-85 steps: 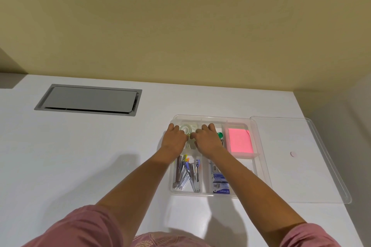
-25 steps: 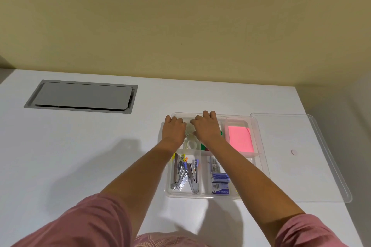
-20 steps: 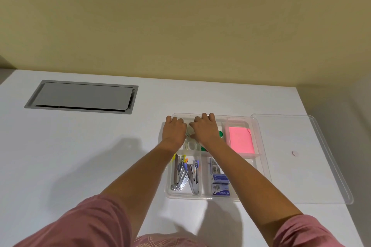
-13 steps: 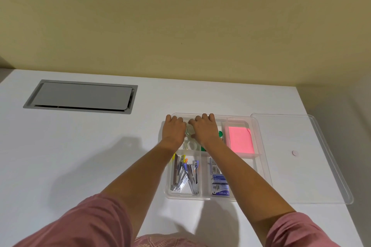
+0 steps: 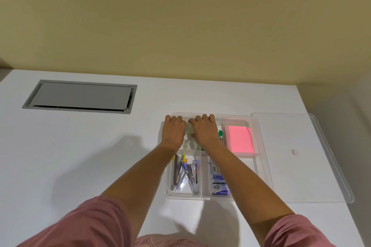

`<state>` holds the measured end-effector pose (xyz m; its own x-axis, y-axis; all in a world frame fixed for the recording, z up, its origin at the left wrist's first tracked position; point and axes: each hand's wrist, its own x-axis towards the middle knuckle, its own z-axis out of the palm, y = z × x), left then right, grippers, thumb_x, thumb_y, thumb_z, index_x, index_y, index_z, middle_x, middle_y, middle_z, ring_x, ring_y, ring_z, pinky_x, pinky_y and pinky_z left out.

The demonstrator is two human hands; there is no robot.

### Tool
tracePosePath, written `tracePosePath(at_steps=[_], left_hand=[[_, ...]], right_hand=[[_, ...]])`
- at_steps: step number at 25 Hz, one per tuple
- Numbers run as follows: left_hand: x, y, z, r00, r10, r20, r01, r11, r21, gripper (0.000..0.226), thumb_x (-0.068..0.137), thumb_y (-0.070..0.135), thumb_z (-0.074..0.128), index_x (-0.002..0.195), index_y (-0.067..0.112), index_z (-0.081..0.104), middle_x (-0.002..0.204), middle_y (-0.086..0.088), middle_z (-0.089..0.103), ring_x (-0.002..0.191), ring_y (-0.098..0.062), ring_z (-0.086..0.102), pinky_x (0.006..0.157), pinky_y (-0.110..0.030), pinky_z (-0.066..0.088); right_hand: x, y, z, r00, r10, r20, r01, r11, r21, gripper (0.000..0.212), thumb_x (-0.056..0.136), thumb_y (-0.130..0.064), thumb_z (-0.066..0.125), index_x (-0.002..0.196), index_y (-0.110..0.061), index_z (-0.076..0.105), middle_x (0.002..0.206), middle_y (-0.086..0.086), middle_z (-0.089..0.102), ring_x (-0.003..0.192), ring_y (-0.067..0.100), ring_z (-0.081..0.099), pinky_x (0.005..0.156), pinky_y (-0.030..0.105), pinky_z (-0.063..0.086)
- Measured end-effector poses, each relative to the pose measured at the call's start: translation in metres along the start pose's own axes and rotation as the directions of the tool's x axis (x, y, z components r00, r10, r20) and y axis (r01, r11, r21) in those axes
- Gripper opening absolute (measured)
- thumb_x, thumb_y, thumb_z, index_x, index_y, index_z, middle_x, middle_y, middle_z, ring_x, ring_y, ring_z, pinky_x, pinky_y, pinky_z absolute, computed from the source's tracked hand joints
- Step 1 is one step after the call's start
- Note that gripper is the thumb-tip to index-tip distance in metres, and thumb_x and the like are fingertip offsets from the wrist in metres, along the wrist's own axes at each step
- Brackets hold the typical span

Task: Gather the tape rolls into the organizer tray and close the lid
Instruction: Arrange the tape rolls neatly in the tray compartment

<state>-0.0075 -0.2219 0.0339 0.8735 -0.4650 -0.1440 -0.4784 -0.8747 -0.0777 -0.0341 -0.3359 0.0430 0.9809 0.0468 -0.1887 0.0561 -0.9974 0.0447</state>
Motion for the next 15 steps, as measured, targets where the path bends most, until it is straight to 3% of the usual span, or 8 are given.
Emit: tracePosePath(at_steps=[8,15], left_hand=[[-0.009,0.001,-0.001,0.997,-0.045,-0.057,0.040,0.995,-0.096,0.018,0.090,0.012,0.059,0.107,0.016,0.063,0.108,-0.003,0.064,0.105,-0.024,0.056,0.096,-0.034,0.034],[-0.022,0.001,-0.005,1.000,-0.009,-0.001,0.009,1.000,0.008,0.016,0.091,0.021,0.059,0.102,0.021,0.071,0.104,0.002,0.070,0.109,-0.022,0.052,0.097,-0.033,0.032]], right_hand=[[-0.010,0.000,-0.005,0.999,0.018,-0.046,-0.012,0.994,0.110,0.032,0.088,-0.016,0.060,0.119,-0.016,0.053,0.120,0.005,0.060,0.112,0.028,0.051,0.100,0.037,0.030],[-0.021,0.002,-0.007,0.998,-0.047,0.036,0.044,0.997,0.066,0.021,0.088,-0.022,0.060,0.108,-0.017,0.063,0.111,0.003,0.067,0.111,0.027,0.049,0.100,0.036,0.028]])
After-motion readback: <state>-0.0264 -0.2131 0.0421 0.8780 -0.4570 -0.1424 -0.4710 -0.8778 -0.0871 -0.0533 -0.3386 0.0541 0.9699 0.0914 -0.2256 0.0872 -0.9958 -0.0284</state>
